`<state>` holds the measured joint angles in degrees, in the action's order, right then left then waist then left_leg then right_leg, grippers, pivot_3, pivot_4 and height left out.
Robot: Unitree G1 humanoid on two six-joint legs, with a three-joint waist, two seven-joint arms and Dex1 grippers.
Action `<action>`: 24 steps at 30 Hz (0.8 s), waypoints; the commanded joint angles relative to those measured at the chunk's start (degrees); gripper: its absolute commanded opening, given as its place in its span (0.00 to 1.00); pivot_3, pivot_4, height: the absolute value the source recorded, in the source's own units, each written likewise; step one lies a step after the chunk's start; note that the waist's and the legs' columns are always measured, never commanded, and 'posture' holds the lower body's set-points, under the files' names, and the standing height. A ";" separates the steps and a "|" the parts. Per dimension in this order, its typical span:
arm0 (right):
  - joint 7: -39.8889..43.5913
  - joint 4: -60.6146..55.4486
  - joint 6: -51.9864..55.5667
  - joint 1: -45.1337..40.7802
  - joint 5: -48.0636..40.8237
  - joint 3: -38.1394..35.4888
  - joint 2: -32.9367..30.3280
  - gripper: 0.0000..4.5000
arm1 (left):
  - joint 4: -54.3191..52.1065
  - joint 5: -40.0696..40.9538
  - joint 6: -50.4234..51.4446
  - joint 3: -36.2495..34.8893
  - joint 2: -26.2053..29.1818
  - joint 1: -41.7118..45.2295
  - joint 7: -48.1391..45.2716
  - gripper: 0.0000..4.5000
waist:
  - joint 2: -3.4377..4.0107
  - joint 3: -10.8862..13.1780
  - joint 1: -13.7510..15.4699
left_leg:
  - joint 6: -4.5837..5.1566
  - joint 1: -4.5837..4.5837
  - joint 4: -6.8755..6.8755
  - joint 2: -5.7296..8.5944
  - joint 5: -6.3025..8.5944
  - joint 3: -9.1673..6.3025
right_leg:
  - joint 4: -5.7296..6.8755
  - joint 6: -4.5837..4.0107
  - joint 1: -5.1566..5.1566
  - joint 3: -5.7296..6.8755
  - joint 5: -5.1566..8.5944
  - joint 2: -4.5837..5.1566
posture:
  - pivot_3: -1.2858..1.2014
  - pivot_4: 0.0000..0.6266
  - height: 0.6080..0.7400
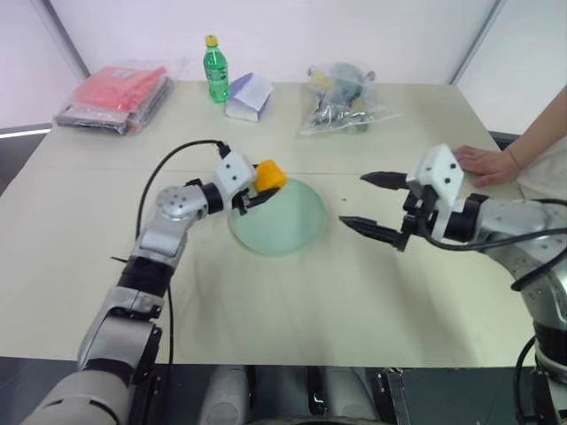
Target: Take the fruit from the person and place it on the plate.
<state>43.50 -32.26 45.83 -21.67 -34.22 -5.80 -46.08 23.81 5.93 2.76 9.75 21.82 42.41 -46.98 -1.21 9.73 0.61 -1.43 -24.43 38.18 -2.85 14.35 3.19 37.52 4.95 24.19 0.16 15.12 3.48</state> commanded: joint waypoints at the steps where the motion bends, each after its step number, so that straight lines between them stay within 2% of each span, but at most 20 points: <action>1: -2.37 -3.64 -0.62 0.56 3.30 3.80 -0.55 1.00 | 0.30 3.52 8.93 -1.33 -1.69 3.32 -2.17 0.46 | 0.00 0.00 -0.15 | 0.00 0.00 0.00 0.00 0.00 -0.01 | 0.00 0.00 0.01 0.00 0.00 -0.01 | 0.52 0.24 0.93; 7: -6.24 -2.85 -2.49 0.90 7.46 7.30 2.57 1.00 | 1.27 2.29 16.91 0.67 -2.19 5.48 -4.82 0.46 | 0.00 0.00 -0.28 | 0.00 0.00 -0.01 -0.01 0.00 -0.06 | 0.00 -0.01 0.02 0.00 0.01 -0.05 | 0.52 0.24 0.93; 16: -8.47 -1.92 -3.61 2.06 10.98 8.39 5.00 1.00 | 3.78 -1.17 16.98 4.34 -1.21 5.61 -9.87 0.46 | 0.00 0.00 0.03 | 0.00 -0.01 0.00 0.00 0.00 -0.05 | -0.01 -0.01 0.01 0.00 0.01 -0.04 | 0.52 0.24 0.93; 17: -8.47 -2.00 -3.56 2.11 11.04 8.41 5.12 1.00 | 3.64 -1.15 17.10 4.24 -1.19 5.57 -10.13 0.69 | 0.00 0.00 0.03 | 0.00 -0.01 0.00 0.00 0.00 -0.05 | -0.01 -0.01 0.01 0.00 0.01 -0.04 | 0.52 0.24 0.93; 18: -8.46 -2.04 -3.54 2.15 11.12 8.43 5.22 1.00 | 3.55 -1.16 17.22 4.10 -1.19 5.56 -10.26 0.76 | 0.00 0.00 0.03 | 0.00 -0.01 0.00 0.00 0.00 -0.05 | -0.01 -0.01 0.01 0.00 0.01 -0.04 | 0.52 0.24 0.93; 20: -8.27 -1.86 -3.65 2.29 11.30 8.36 5.26 1.00 | 3.11 -0.92 17.38 3.69 -1.16 5.68 -10.43 0.98 | 0.00 0.00 0.01 | 0.01 -0.02 0.00 0.00 0.00 -0.06 | -0.01 -0.01 0.01 0.00 0.01 -0.04 | 0.52 0.24 0.93; 24: -7.82 -1.46 -3.88 2.27 11.46 8.32 5.22 1.00 | 1.16 0.43 18.96 1.72 -0.93 6.02 -9.94 1.00 | 0.00 0.00 0.00 | 0.01 -0.02 0.00 0.00 0.00 -0.06 | -0.01 -0.01 0.01 0.00 0.01 -0.04 | 0.52 0.24 0.93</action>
<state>35.39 -33.26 43.25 -19.06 -22.84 3.27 -41.03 27.82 5.13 21.12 13.55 20.37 47.24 -57.09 -1.21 9.73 0.61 -1.42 -24.45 38.18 -2.84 14.35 3.13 37.52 4.94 24.21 0.16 15.13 3.44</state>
